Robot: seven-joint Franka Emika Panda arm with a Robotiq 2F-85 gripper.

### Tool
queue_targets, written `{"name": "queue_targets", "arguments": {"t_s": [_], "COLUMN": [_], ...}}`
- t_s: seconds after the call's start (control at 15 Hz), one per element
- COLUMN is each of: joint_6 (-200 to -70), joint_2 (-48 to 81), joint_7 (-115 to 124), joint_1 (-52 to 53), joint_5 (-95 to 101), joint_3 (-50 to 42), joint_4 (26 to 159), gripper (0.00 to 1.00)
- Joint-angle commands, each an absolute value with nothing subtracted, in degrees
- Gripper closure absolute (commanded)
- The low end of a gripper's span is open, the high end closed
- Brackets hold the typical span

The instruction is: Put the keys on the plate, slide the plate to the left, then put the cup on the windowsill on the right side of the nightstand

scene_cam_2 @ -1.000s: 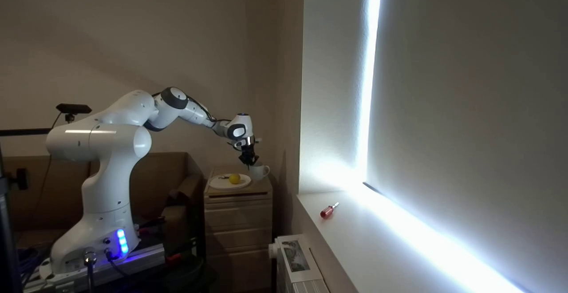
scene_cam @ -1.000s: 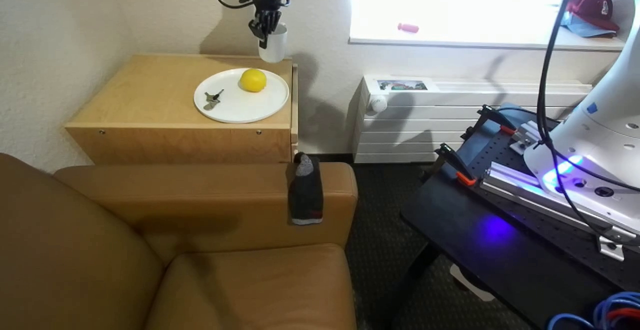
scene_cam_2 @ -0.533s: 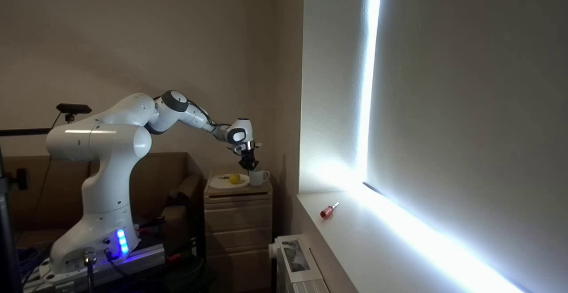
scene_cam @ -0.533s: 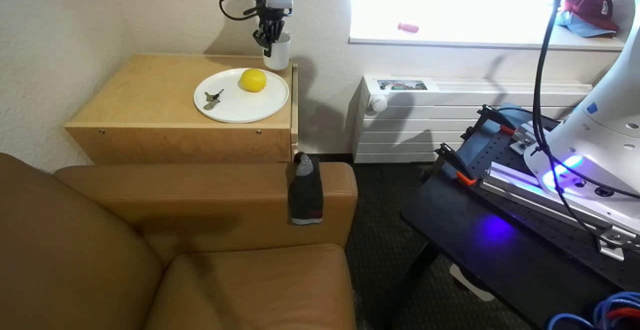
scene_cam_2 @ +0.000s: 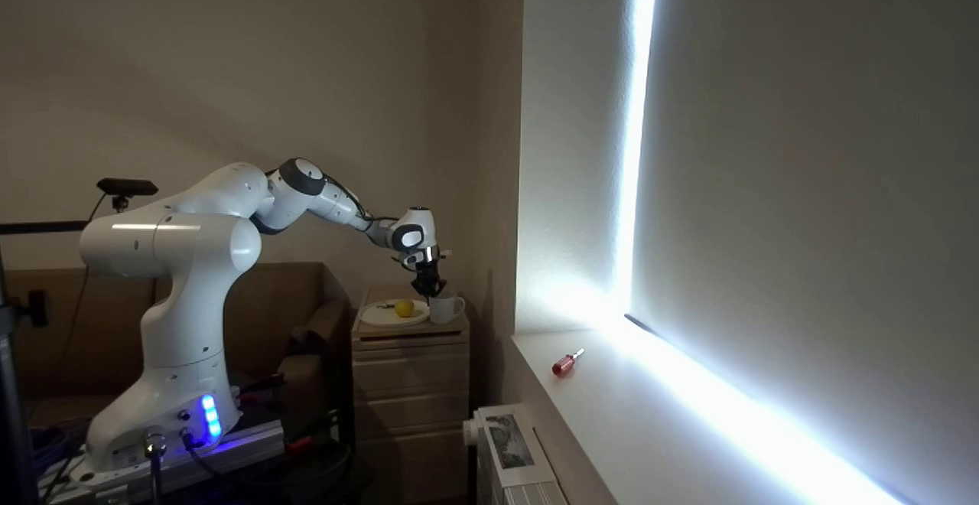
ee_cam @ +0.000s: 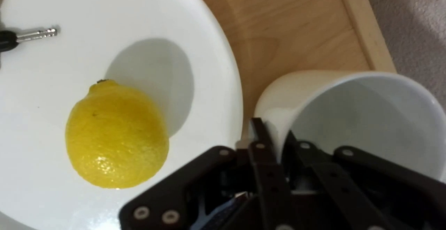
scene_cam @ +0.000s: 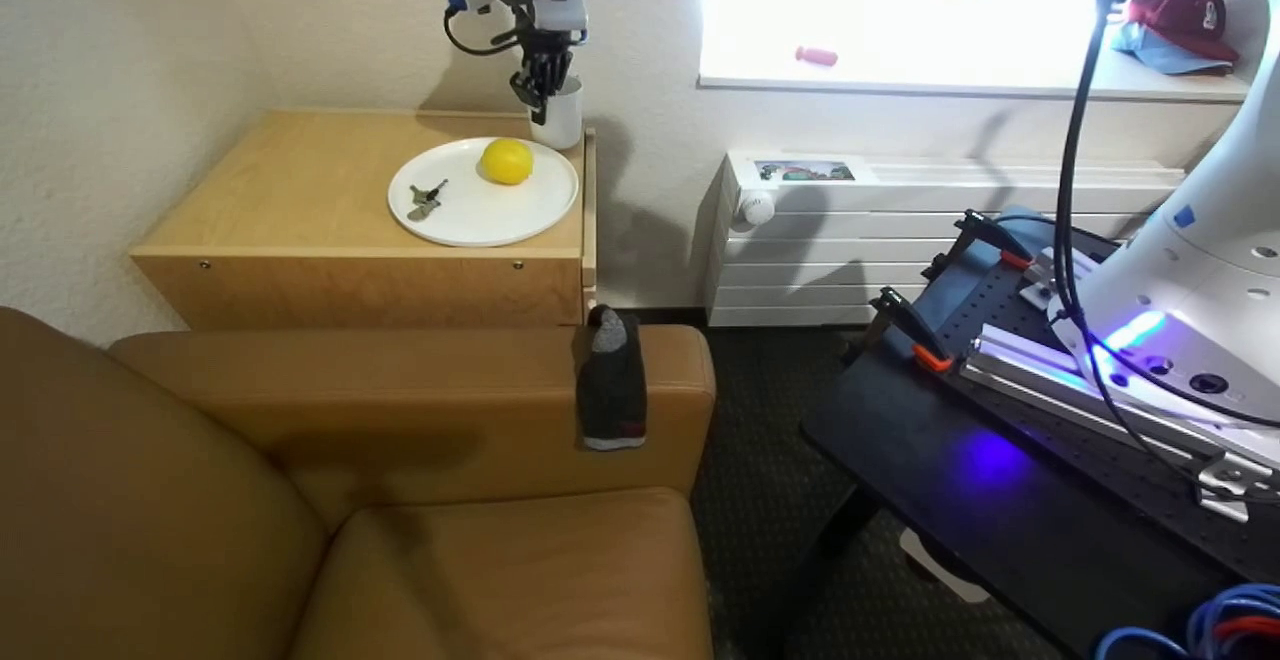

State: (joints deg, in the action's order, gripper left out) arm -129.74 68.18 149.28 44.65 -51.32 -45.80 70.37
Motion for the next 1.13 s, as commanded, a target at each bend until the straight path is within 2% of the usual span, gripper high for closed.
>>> {"name": "queue_targets", "arguments": {"t_s": [0.0, 0.33, 0.53, 0.73, 1.0, 1.07], "joint_6": [-131.1, -132.7, -130.5, -131.7, -128.6, -134.1], "joint_2": [68.0, 66.4, 63.4, 58.2, 44.6, 48.0], "joint_7": [149.3, 149.3, 149.4, 148.8, 135.7, 144.5], "joint_1": [43.9, 44.1, 47.1, 50.3, 53.3, 46.4], "joint_5": [-53.1, -54.9, -55.5, -55.4, -59.8, -49.3], "joint_3": [-45.0, -45.4, -49.9, -53.3, -52.9, -45.0], "joint_4": [69.6, 69.9, 73.9, 78.9, 88.3, 80.7], "gripper": [0.56, 0.20, 0.02, 0.00, 0.00, 0.00]}}
